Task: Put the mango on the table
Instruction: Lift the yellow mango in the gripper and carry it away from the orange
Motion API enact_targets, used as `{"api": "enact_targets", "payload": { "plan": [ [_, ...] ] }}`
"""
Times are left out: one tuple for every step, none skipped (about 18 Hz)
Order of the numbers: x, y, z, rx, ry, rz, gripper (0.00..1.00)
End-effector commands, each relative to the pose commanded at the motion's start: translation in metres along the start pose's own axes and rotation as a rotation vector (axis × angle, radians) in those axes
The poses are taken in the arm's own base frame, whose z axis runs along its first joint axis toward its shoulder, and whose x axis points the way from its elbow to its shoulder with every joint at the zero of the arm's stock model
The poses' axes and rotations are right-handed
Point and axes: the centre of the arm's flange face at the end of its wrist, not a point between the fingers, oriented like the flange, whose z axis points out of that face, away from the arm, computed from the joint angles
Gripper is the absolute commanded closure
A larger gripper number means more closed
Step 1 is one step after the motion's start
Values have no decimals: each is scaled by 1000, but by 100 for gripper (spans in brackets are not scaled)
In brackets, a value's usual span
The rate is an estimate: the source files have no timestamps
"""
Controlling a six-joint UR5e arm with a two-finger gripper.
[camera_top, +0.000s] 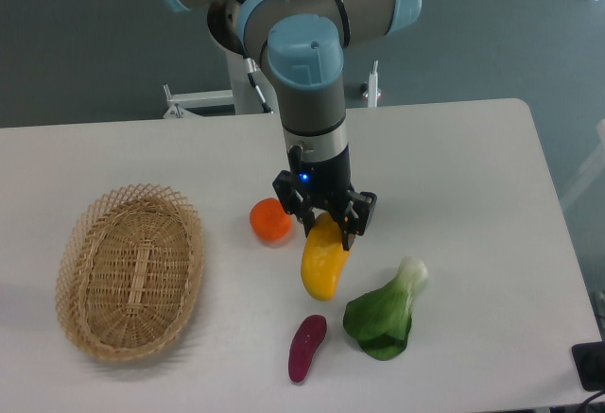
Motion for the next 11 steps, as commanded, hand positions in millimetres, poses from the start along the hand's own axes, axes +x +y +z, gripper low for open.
{"api": "enact_targets", "payload": {
  "plan": [
    [0, 1, 1, -1, 1, -1, 55],
    [-1, 0, -1, 1, -2, -1, 55],
    [0, 2, 2, -6, 3, -3, 55],
    [0, 6, 7, -13, 9, -6, 55],
    [0, 11, 11, -21, 16, -10, 55],
    [0, 12, 12, -23, 17, -12, 55],
    [-2, 15, 13, -26, 16, -4, 55],
    [-4, 17, 14, -27, 17, 6, 55],
    [-2, 19, 18, -35, 23, 27, 55],
    [-4, 21, 20, -39, 22, 46, 55],
    [-8, 27, 24, -47, 24, 62, 55]
  ]
}}
